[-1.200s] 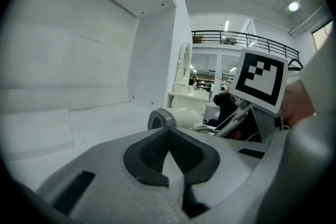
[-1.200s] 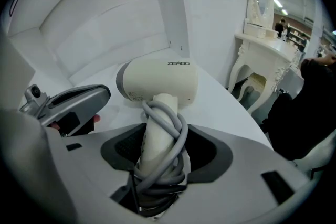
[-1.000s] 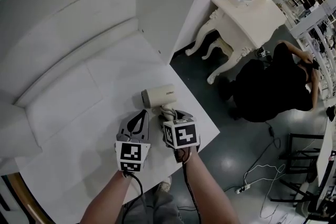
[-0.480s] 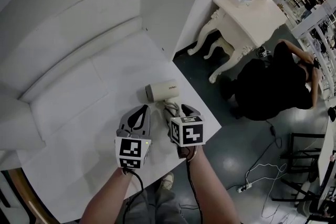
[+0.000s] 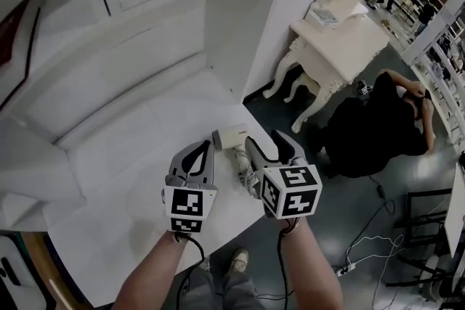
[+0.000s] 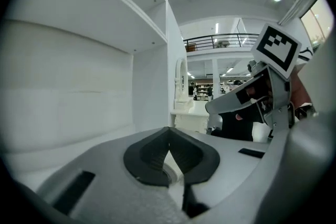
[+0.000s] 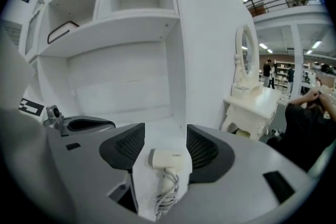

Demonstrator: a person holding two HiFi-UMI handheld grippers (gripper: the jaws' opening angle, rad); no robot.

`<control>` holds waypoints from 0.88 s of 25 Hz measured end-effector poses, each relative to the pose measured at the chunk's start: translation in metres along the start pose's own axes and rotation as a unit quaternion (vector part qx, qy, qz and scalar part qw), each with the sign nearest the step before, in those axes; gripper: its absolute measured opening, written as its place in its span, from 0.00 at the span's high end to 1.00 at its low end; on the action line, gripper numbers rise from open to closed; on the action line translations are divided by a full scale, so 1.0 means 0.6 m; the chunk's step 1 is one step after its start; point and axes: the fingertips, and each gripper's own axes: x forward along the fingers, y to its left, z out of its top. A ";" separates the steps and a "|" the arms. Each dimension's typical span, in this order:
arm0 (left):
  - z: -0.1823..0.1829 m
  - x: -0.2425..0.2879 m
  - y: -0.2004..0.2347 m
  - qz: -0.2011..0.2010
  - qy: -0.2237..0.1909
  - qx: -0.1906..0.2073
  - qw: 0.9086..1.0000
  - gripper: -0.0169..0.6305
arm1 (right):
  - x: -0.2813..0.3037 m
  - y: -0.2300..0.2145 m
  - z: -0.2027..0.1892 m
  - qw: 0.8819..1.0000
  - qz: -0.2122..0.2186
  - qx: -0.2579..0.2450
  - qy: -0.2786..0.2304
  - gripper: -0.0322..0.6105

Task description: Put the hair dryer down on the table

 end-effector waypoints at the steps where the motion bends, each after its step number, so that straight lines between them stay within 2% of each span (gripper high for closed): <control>1: 0.032 -0.014 0.004 0.001 -0.011 0.001 1.000 0.95 | -0.023 0.006 0.032 1.000 0.000 -0.006 -0.022 0.56; 4: 0.137 -0.068 0.006 0.003 -0.050 0.008 0.999 0.95 | -0.107 0.028 0.124 0.996 0.003 -0.021 -0.086 0.56; 7: 0.241 -0.132 -0.003 0.008 -0.087 0.051 0.995 0.95 | -0.199 0.056 0.205 0.989 0.013 -0.034 -0.145 0.56; 10: 0.334 -0.194 -0.015 0.013 -0.121 0.072 0.990 0.95 | -0.290 0.088 0.274 0.978 0.027 -0.052 -0.201 0.58; 12: 0.385 -0.237 -0.026 0.013 -0.141 0.072 0.987 0.95 | -0.347 0.105 0.309 0.969 0.027 -0.065 -0.235 0.63; 15: 0.442 -0.297 -0.045 0.009 -0.166 0.072 0.983 0.95 | -0.423 0.127 0.343 0.958 0.023 -0.076 -0.276 0.76; 18: 0.478 -0.348 -0.066 0.005 -0.184 0.084 0.979 0.95 | -0.486 0.151 0.359 0.949 0.030 -0.083 -0.304 0.80; 22: 0.489 -0.400 -0.094 -0.002 -0.200 0.081 0.976 0.95 | -0.544 0.181 0.348 0.941 0.041 -0.103 -0.318 0.84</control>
